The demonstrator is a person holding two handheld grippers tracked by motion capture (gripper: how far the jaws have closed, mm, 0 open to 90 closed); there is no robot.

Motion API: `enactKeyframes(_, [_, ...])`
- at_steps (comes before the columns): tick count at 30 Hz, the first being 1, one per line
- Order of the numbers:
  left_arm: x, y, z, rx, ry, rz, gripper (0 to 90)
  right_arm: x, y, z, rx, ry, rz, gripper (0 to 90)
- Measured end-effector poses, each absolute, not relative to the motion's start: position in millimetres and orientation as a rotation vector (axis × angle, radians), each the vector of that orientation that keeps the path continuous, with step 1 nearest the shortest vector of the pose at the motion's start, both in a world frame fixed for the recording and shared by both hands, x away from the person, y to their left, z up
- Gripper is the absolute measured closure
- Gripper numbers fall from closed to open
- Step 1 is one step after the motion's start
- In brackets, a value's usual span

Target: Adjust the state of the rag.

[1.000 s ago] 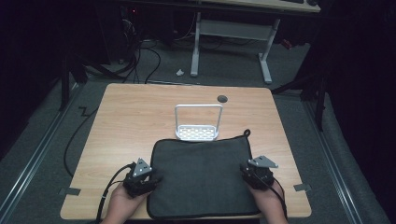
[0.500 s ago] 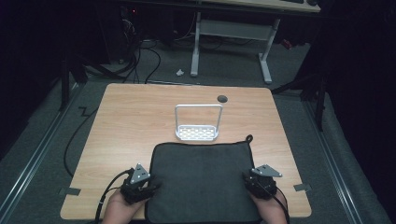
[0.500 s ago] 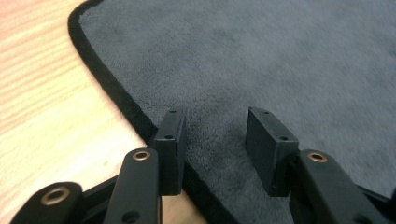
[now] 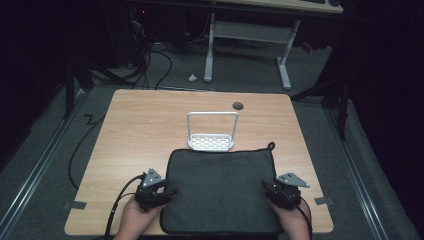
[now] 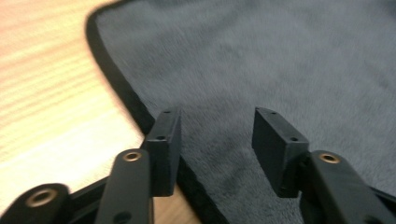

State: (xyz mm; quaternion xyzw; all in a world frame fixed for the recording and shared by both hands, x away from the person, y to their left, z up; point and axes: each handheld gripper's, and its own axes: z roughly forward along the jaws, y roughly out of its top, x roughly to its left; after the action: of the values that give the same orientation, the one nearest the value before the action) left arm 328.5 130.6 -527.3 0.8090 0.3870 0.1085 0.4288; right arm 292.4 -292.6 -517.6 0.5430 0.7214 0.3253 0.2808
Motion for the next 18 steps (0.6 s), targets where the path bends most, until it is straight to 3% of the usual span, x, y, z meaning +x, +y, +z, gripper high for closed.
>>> enactKeyframes(8, [354.2, 146.7, -518.6, 1.925, 1.029, 0.313, 45.1, 289.4, -287.5, -516.3, 1.414, 1.933, 0.923, 54.0])
enactKeyframes(18, [406.2, 132.2, -522.0, 1.979, 1.08, 0.317, 43.9, 289.7, -290.0, -518.3, 1.413, 1.957, 0.945, 53.7])
